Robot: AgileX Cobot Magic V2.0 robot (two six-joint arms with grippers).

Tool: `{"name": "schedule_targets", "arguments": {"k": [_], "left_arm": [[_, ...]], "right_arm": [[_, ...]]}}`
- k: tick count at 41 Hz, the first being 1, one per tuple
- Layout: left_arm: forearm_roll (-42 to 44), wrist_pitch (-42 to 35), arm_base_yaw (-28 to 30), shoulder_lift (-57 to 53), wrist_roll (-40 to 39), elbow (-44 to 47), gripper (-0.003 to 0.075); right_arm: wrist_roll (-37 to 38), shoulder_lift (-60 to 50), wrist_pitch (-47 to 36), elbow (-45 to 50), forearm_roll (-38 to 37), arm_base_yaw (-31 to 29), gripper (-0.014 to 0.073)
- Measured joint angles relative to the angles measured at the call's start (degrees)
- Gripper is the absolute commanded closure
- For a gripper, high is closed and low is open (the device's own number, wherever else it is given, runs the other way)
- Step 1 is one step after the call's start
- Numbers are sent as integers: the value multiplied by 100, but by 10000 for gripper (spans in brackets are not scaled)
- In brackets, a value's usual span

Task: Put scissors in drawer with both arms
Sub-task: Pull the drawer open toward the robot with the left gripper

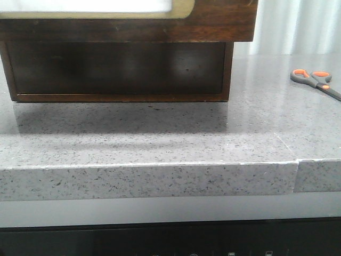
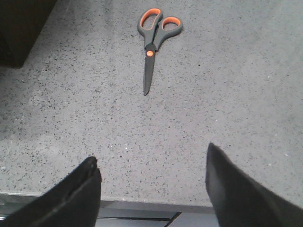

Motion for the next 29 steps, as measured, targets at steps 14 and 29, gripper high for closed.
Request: {"name": "schedule_targets", "arguments": {"k": [14,29], "left_arm": [[2341,211,-338,-304,-538,-857,207],[2514,-223,-2233,-304,-549,-859,207]], "right_arm": [[0,0,0,0,0,0,95],[0,0,0,0,11,0,95]]}}
